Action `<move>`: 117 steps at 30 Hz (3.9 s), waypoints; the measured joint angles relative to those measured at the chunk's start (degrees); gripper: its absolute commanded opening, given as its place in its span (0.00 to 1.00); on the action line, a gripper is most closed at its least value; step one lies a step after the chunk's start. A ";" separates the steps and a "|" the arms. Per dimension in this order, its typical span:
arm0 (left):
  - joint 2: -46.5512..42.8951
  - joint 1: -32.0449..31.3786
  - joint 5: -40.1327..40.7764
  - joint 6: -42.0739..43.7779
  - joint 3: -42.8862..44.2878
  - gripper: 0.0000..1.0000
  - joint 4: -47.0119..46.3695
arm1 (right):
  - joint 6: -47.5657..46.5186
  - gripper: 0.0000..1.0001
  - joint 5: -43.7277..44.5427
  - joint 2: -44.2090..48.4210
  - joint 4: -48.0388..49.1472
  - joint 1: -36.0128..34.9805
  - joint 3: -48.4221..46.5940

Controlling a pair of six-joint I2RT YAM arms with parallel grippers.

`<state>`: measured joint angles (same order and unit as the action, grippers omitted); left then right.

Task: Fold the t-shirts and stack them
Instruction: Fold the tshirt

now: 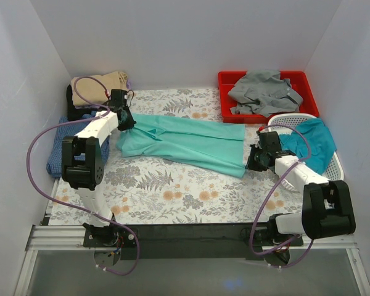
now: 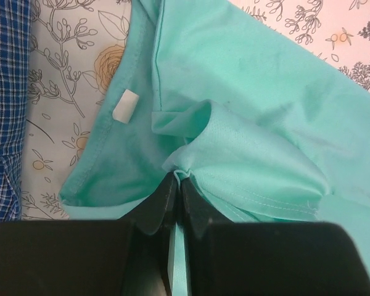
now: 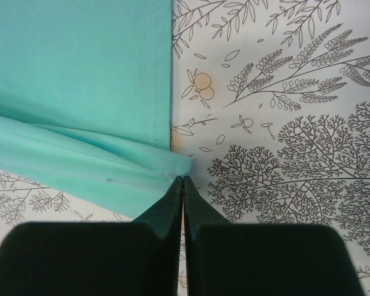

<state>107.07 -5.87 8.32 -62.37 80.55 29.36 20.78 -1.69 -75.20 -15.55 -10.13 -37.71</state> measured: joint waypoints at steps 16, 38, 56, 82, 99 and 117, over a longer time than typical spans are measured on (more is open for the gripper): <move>4.31 -0.09 8.52 2.08 5.60 0.73 4.44 | -3.34 0.40 -1.88 -2.40 0.70 0.04 -1.73; -10.36 -0.13 -13.70 -11.08 -11.98 0.72 0.63 | -6.58 0.43 -14.16 -21.11 7.26 0.00 -23.04; -22.25 -0.24 7.06 -13.77 -22.62 0.75 2.78 | -7.17 0.43 -21.77 -27.54 8.46 -5.70 -25.53; -19.67 -0.24 6.69 -13.35 -33.03 0.14 -14.40 | -7.26 0.37 -23.67 -27.50 9.92 -7.02 -23.02; -19.67 -0.26 8.15 -5.95 -26.18 0.00 -11.80 | -6.95 0.26 -18.80 -26.16 11.39 -9.64 -16.57; -16.04 -0.24 11.32 1.25 -21.38 0.64 -3.82 | -10.58 0.34 -16.87 -23.65 8.44 -9.88 -16.61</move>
<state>91.02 -6.11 19.64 -61.12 59.18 25.54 10.20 -18.57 -98.85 -7.11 -20.01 -54.33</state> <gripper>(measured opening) 0.642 0.334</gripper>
